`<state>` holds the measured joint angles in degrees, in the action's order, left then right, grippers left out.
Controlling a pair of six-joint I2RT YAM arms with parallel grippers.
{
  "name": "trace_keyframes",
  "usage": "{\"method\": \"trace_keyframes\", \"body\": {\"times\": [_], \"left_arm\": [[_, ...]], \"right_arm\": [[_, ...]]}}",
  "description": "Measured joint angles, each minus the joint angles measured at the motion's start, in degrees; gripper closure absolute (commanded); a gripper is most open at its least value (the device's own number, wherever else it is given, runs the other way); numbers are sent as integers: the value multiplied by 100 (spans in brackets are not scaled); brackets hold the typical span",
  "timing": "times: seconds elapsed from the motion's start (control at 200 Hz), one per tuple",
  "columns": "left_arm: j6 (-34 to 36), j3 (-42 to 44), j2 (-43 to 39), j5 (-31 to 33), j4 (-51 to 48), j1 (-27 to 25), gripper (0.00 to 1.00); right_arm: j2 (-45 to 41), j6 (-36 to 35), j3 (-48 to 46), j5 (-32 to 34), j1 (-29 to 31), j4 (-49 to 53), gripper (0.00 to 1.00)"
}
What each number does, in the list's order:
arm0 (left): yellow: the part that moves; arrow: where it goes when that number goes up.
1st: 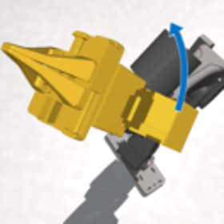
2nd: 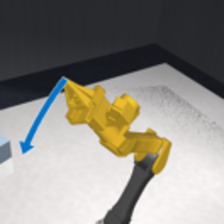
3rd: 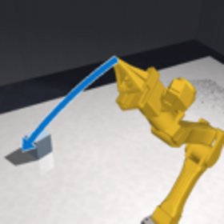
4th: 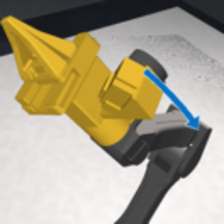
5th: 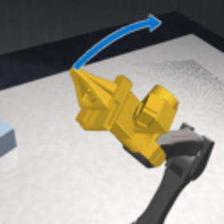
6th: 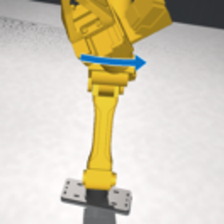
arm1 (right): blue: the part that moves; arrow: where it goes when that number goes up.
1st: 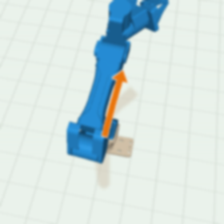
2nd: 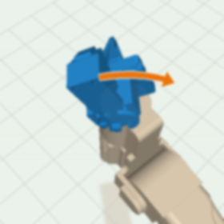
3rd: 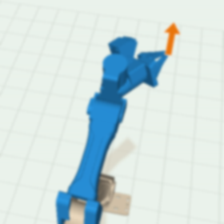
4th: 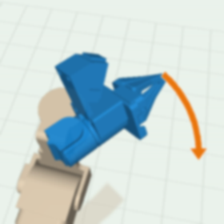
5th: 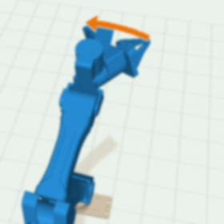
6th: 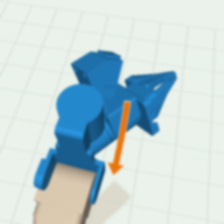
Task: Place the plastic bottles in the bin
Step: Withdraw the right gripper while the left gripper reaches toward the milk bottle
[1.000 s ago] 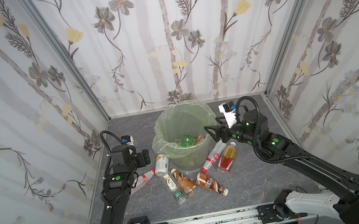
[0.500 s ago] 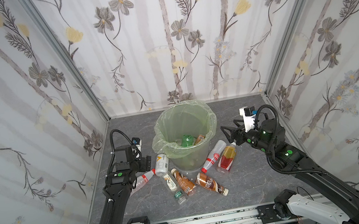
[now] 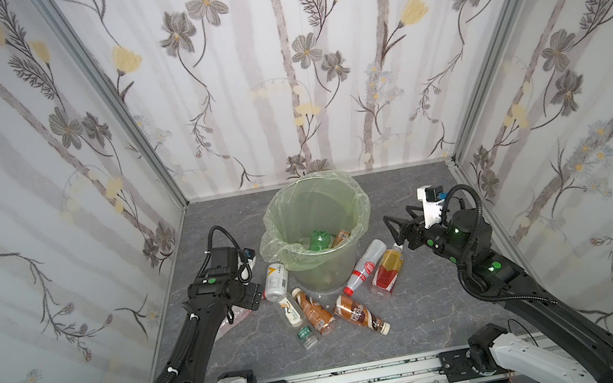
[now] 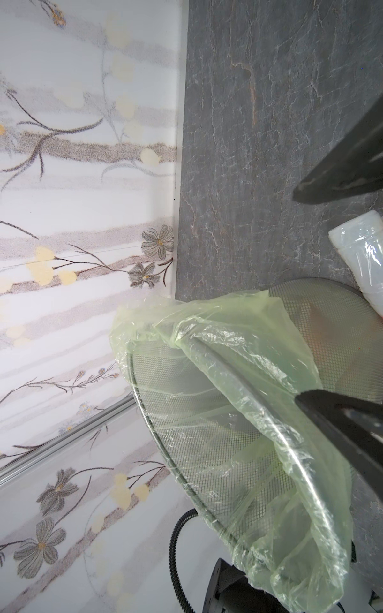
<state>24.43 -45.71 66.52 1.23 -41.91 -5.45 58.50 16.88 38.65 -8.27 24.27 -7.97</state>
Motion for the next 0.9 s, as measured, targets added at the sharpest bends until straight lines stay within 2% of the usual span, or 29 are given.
{"method": "trace_keyframes", "body": {"times": [0.225,0.53,0.9], "left_arm": [[2,107,275,409,-42,4,18],[-46,415,348,391,-37,-66,20],[-282,426,1207,354,365,-98,25]], "right_arm": [[-17,24,-120,-111,-101,-92,12],[-4,107,-181,-264,-262,-249,12],[-142,166,-260,-382,-382,-260,12]]}}
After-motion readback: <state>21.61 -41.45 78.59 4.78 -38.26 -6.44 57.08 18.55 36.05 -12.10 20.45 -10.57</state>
